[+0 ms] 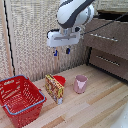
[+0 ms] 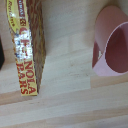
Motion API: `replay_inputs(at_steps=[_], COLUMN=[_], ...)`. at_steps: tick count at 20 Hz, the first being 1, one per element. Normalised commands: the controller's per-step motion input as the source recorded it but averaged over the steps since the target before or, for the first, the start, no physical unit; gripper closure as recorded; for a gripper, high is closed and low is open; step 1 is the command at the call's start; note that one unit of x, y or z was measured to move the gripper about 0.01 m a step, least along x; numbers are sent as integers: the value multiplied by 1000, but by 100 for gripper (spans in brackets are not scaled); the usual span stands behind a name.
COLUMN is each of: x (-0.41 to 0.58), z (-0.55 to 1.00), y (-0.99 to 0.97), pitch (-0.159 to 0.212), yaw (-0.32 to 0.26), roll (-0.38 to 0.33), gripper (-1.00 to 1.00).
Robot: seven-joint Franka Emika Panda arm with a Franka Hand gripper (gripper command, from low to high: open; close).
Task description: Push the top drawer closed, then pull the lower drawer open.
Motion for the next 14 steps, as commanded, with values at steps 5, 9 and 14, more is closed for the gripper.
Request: replay_inputs(at_steps=[5,9,14], x=[-11,-121,-135], z=[3,49,57], y=[-142,-156,-150], pitch=[-54,-80,-72], yaw=[189,215,209], roll=[-234,-275,-285], gripper=[-100,-100,-100])
